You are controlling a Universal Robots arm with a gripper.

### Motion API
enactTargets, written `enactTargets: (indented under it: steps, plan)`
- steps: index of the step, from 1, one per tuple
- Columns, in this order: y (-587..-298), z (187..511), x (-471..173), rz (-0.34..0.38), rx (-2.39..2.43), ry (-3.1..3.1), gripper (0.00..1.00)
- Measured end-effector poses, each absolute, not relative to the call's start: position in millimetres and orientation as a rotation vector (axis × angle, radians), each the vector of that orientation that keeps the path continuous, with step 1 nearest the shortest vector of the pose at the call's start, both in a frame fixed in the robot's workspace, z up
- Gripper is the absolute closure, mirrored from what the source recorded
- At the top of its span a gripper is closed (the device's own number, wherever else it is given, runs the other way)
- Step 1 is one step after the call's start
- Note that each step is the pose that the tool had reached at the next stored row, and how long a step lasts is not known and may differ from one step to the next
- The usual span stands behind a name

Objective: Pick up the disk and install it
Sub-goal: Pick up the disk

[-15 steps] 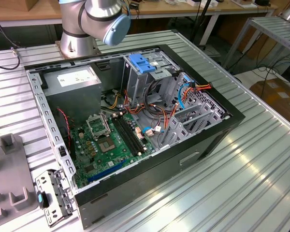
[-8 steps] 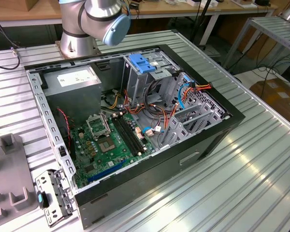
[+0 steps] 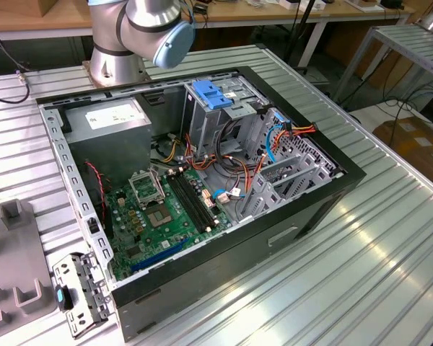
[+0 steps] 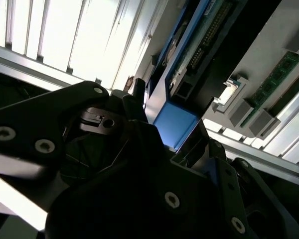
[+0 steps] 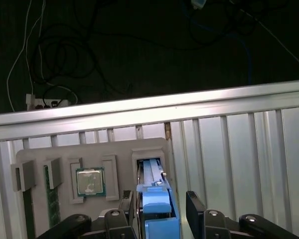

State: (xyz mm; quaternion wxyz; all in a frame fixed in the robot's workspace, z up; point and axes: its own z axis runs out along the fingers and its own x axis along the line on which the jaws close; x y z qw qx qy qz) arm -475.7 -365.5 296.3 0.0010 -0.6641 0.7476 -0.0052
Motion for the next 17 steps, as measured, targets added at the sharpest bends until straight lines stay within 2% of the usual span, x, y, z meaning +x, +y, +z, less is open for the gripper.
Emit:
enactTargets:
  steps: [14, 15, 16, 17]
  plan:
    - [-365.5, 296.0, -474.1, -0.012, -2.082, 2.347, 0.47]
    - [-365.5, 296.0, -474.1, -0.012, -2.082, 2.347, 0.54]
    - [-365.5, 296.0, -474.1, -0.012, -2.082, 2.347, 0.54]
    - [-365.5, 296.0, -474.1, -0.012, -2.082, 2.347, 0.61]
